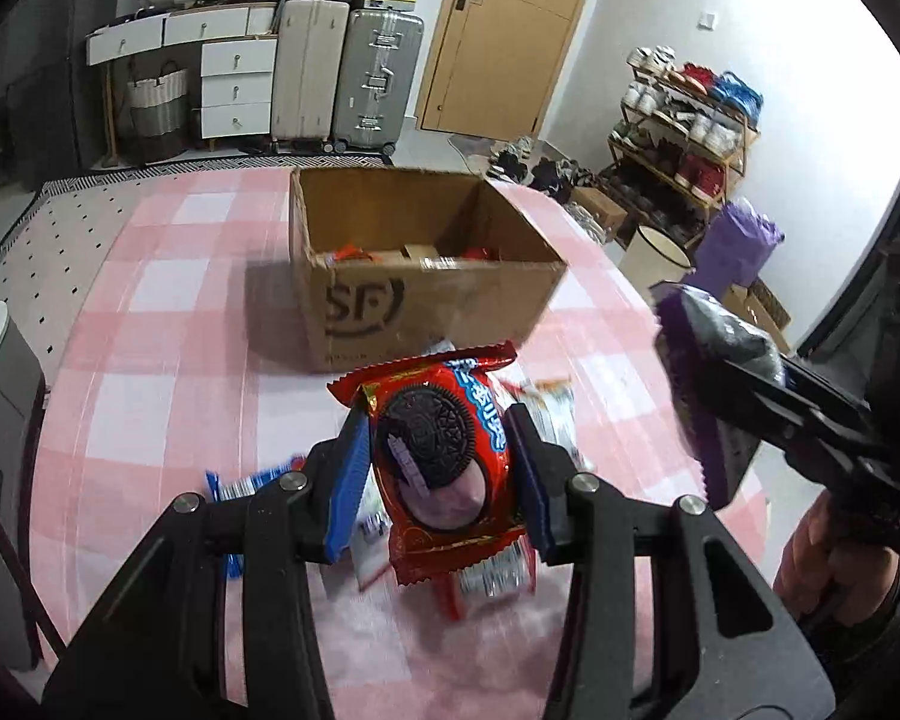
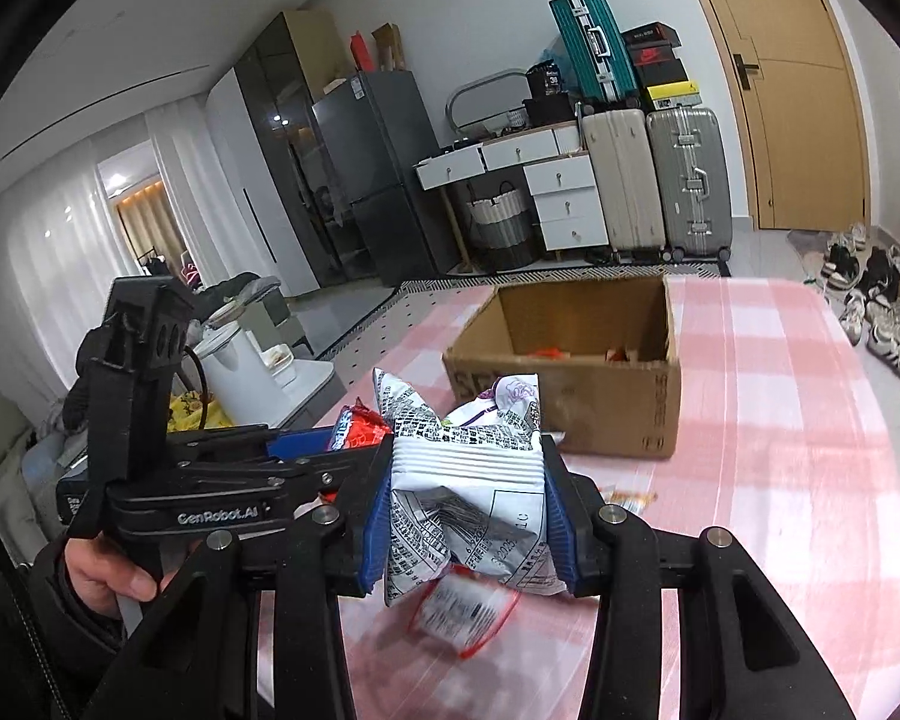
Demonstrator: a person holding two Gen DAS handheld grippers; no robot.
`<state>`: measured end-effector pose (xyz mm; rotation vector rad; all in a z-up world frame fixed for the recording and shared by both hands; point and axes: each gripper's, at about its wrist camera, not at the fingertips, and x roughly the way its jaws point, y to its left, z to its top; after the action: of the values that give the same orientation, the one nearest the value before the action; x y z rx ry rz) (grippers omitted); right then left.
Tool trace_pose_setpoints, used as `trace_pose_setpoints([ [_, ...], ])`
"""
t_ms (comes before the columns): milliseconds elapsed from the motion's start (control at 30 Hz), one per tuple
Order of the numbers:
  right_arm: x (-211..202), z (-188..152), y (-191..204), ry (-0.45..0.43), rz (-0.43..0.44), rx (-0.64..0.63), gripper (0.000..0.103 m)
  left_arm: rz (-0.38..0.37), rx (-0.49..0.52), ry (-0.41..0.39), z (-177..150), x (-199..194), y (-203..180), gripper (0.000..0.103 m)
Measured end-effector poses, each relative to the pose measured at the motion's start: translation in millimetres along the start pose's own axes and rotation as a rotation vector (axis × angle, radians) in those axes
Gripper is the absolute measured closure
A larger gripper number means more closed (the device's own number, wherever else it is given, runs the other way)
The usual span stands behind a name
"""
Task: Organize snacks
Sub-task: 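Lift both held packs and carry them toward the cardboard box, then lower both packs over the box and open both tools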
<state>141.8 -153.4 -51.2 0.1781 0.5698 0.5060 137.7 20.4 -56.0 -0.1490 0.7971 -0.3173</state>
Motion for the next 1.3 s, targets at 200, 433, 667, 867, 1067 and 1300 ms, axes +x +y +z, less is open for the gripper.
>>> trace_pose_setpoints([
  [200,8.7,28.5,-3.9,-0.006,-0.007,-0.031,0.06,0.015,0.018,-0.024,34.2,-1.6,2.4,0.062],
  [433,25.0,68.4,-5.7,-0.019,0.002,-0.066,0.06,0.036,0.025,-0.044,82.5,-3.4,8.9,0.062],
  [667,44.5,110.0,-12.8,-0.033,0.0,-0.084,0.06,0.034,0.033,-0.05,135.4,4.5,14.9,0.062],
  [867,66.4,144.3,-26.1,-0.044,-0.005,-0.057,0.06,0.041,0.037,-0.053,185.7,24.6,16.4,0.062],
  [1067,88.7,167.7,-38.5,-0.043,-0.016,-0.048,0.06,0.034,0.031,-0.032,218.1,55.5,14.8,0.062],
  [1300,120.4,176.5,-61.2,-0.006,-0.048,-0.027,0.06,0.042,0.032,-0.003,233.1,96.2,17.2,0.062],
])
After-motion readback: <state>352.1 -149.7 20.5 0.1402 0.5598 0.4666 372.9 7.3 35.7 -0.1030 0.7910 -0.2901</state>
